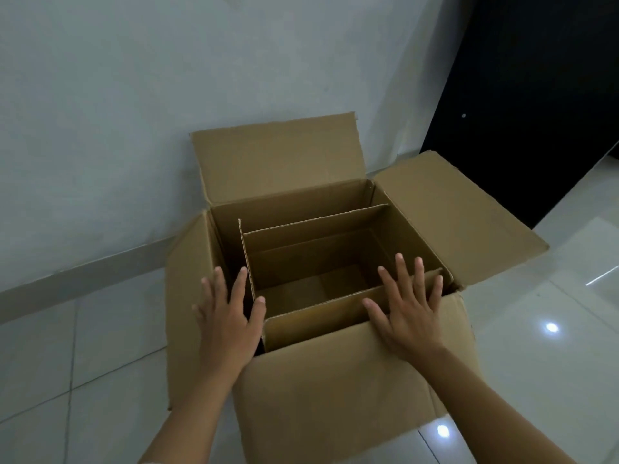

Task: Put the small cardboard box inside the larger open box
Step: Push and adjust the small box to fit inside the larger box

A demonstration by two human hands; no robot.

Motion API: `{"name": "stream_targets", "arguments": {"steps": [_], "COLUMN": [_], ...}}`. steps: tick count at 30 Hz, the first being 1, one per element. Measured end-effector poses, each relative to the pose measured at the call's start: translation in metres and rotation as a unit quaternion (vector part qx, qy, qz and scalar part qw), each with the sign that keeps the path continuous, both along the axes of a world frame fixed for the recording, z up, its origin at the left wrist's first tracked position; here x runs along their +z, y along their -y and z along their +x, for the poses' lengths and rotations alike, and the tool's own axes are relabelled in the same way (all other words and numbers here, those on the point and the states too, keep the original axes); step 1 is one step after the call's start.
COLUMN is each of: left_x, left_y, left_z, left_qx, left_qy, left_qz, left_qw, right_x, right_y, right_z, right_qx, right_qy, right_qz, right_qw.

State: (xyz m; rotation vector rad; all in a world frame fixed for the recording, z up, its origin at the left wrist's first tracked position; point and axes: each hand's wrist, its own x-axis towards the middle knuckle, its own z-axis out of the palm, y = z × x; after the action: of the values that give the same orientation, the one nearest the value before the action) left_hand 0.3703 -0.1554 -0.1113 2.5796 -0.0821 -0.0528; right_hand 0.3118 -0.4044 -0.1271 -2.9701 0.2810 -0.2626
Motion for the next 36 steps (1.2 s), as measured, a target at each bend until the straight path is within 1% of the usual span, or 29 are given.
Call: {"name": "stream_targets", "arguments": {"steps": [5, 9, 19, 23, 26, 30, 33, 36], "left_x": [0.001, 0.001, -0.002, -0.004, 0.0, 0.009, 0.014, 0.013], "left_y": [0.041, 0.064, 0.111, 0.143, 0.15, 0.155, 0.154, 0.158], "left_z": [0.02, 0.039, 0.072, 0.087, 0.093, 0.12, 0.164, 0.206], "left_qx": [-0.004, -0.008, -0.004, -0.011, -0.015, 0.03, 0.031, 0.031], "left_qy": [0.002, 0.007, 0.001, 0.004, -0.009, -0.016, -0.002, -0.01], "left_qz": [0.017, 0.009, 0.002, -0.007, -0.01, -0.016, 0.023, 0.034], "left_qw": [1.0, 1.0, 1.0, 1.0, 1.0, 0.999, 0.999, 0.999], "right_x": [0.005, 0.006, 0.009, 0.01, 0.014, 0.021, 0.021, 0.018], "right_y": [0.044, 0.068, 0.119, 0.15, 0.161, 0.18, 0.193, 0.201], "right_z": [0.028, 0.049, 0.089, 0.107, 0.114, 0.122, 0.135, 0.145], "right_qx": [0.007, 0.001, 0.009, 0.001, -0.007, -0.107, -0.163, -0.206], "right_qy": [-0.043, -0.069, -0.092, -0.099, -0.078, -0.019, -0.004, 0.004], "right_qz": [0.002, -0.001, 0.013, 0.016, 0.041, 0.106, 0.099, 0.116], "right_qw": [0.999, 0.998, 0.996, 0.995, 0.996, 0.988, 0.982, 0.972]}}
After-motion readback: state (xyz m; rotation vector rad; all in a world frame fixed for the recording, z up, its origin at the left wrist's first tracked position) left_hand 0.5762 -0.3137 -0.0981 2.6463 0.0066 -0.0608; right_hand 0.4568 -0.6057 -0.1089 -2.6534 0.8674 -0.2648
